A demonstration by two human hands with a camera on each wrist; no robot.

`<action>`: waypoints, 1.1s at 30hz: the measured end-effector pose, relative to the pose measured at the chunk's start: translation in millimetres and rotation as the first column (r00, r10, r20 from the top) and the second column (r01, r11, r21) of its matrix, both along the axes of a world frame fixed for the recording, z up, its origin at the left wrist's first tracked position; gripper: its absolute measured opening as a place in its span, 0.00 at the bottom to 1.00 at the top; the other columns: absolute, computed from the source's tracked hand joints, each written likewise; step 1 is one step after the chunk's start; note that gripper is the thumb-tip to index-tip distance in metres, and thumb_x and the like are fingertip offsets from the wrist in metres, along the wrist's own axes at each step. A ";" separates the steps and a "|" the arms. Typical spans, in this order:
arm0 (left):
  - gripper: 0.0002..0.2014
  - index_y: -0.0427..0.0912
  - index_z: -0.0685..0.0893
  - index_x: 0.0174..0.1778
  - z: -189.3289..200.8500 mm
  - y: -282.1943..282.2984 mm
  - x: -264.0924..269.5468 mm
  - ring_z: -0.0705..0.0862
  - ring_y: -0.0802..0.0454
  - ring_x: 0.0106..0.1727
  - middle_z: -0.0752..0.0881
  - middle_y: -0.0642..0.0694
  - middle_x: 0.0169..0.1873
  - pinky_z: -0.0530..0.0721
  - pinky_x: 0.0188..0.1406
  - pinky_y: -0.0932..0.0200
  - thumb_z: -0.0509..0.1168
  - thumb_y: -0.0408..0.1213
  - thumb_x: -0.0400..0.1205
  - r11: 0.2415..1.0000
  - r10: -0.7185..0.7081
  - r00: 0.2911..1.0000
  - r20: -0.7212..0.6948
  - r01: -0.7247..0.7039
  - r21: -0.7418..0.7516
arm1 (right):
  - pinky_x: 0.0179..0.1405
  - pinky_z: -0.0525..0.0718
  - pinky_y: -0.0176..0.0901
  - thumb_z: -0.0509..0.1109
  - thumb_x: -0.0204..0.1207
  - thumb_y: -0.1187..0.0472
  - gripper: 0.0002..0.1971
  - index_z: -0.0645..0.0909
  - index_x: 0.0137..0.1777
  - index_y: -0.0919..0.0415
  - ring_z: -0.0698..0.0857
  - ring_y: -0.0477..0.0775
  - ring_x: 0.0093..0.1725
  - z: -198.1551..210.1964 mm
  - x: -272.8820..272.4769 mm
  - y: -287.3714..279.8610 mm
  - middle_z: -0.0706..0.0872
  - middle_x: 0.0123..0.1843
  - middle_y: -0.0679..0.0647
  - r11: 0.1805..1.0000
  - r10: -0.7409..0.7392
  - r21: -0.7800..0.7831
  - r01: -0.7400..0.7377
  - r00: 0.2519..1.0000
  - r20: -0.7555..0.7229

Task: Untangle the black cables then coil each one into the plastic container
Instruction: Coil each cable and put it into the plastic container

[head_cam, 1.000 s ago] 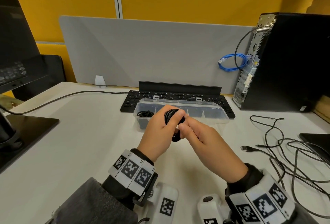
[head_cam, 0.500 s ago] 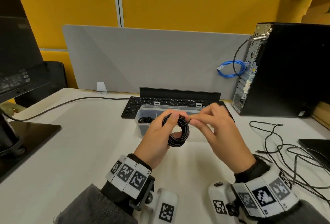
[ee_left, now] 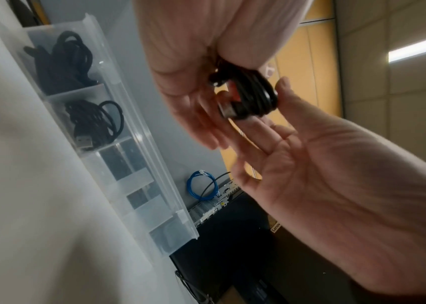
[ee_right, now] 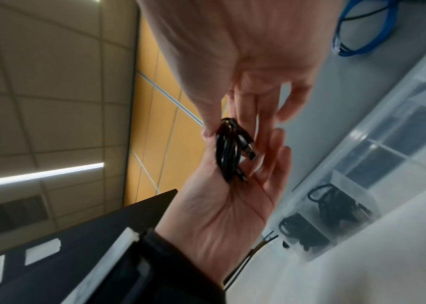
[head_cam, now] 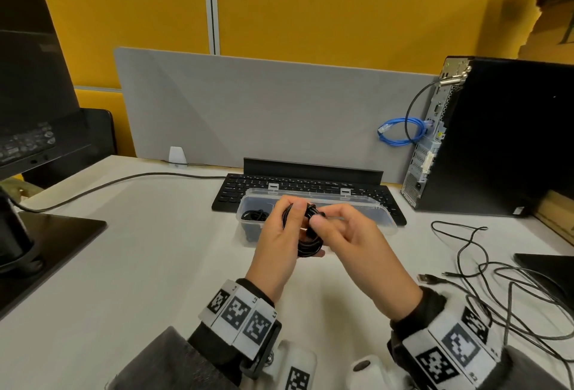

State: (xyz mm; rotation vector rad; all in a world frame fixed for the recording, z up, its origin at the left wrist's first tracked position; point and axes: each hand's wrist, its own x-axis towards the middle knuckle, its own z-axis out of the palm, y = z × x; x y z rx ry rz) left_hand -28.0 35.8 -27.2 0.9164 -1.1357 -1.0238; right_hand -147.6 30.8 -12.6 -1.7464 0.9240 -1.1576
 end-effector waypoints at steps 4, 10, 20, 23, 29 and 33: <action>0.17 0.36 0.79 0.56 3.5 1.6 9.2 0.86 0.51 0.37 0.87 0.44 0.39 0.87 0.35 0.56 0.60 0.45 0.79 0.971 -0.219 0.971 -0.100 0.227 0.078 | 0.41 0.79 0.29 0.67 0.78 0.57 0.02 0.78 0.49 0.51 0.83 0.35 0.34 6.0 -5.9 -6.0 0.90 0.38 0.46 0.996 -0.022 -0.088 0.007 0.984 -0.179; 0.15 0.34 0.82 0.54 4.3 6.7 17.9 0.85 0.59 0.38 0.88 0.52 0.36 0.86 0.44 0.61 0.67 0.16 0.73 0.857 -0.509 0.857 0.076 0.497 0.136 | 0.49 0.78 0.35 0.64 0.80 0.59 0.05 0.80 0.53 0.55 0.86 0.41 0.43 11.0 -18.9 -7.2 0.91 0.45 0.51 0.986 0.166 0.024 -0.166 0.949 -0.267; 0.19 0.43 0.84 0.49 -1.2 4.0 9.9 0.75 0.54 0.25 0.81 0.49 0.28 0.76 0.27 0.62 0.66 0.21 0.65 0.924 -0.367 0.930 -0.038 0.369 0.101 | 0.46 0.66 0.30 0.59 0.83 0.55 0.13 0.79 0.62 0.41 0.67 0.35 0.49 21.1 -12.4 2.2 0.78 0.47 0.36 0.936 -0.078 -0.310 -0.165 0.763 -0.642; 0.16 0.41 0.81 0.44 0.0 1.9 9.3 0.71 0.55 0.22 0.77 0.49 0.25 0.70 0.23 0.63 0.64 0.23 0.62 0.938 -0.320 0.947 -0.005 0.317 0.136 | 0.44 0.72 0.30 0.63 0.81 0.58 0.13 0.80 0.63 0.45 0.76 0.42 0.42 15.5 -3.9 -1.4 0.77 0.42 0.40 0.941 -0.117 -0.327 -0.083 0.829 -0.547; 0.11 0.39 0.80 0.46 -8.1 -10.4 7.7 0.76 0.56 0.23 0.82 0.50 0.29 0.74 0.23 0.63 0.68 0.22 0.72 0.964 -0.204 0.971 0.128 0.176 0.201 | 0.42 0.76 0.25 0.67 0.79 0.59 0.11 0.83 0.59 0.51 0.81 0.34 0.38 17.2 3.1 -25.5 0.85 0.40 0.40 0.957 -0.056 -0.257 -0.132 0.786 -0.616; 0.19 0.48 0.74 0.66 -17.4 -25.3 21.8 0.84 0.55 0.52 0.81 0.53 0.59 0.82 0.47 0.60 0.68 0.40 0.79 0.976 -0.073 0.974 0.214 0.026 0.214 | 0.48 0.87 0.46 0.68 0.78 0.63 0.10 0.85 0.57 0.61 0.86 0.47 0.39 29.4 -3.4 -81.4 0.89 0.43 0.53 0.979 -0.178 -0.174 0.105 0.858 -0.481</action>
